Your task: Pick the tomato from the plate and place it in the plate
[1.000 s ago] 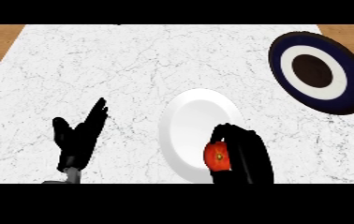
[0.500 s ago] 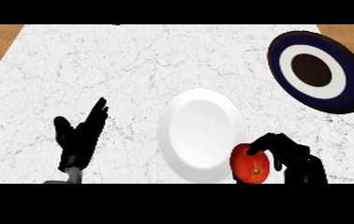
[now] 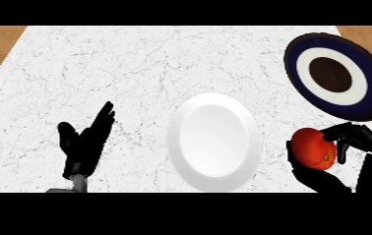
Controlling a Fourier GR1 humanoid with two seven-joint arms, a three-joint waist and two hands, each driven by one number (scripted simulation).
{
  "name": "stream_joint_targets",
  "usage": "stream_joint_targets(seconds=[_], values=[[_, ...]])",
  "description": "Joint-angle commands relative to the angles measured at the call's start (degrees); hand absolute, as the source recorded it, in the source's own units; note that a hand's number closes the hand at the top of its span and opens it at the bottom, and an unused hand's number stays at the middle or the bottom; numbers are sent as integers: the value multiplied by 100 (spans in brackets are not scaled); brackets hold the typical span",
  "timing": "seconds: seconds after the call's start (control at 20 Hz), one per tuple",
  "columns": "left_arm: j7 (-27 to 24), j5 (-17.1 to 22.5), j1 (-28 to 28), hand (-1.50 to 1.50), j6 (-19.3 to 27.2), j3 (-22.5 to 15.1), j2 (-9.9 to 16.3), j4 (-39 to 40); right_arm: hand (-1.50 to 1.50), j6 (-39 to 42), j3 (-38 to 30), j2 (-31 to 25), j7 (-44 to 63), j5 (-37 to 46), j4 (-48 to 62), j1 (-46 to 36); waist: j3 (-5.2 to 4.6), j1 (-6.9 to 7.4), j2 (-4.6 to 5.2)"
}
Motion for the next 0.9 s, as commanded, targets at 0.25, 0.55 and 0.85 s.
stream_joint_targets(seconds=[0.25,0.55,0.85], values=[[-290,-192,174,0,-48,-179,-206,382,150,-88,-1917,-62,-2091,-1670,2697,-1088,-23,83,55],[200,-73,-2,0,-157,-57,7,-11,150,482,-2992,-750,-2638,-2385,4942,-2888,-21,208,67],[107,-63,-46,0,-210,-46,-123,206,150,826,-3395,-894,-4190,-2535,7376,-3895,-22,216,83]])
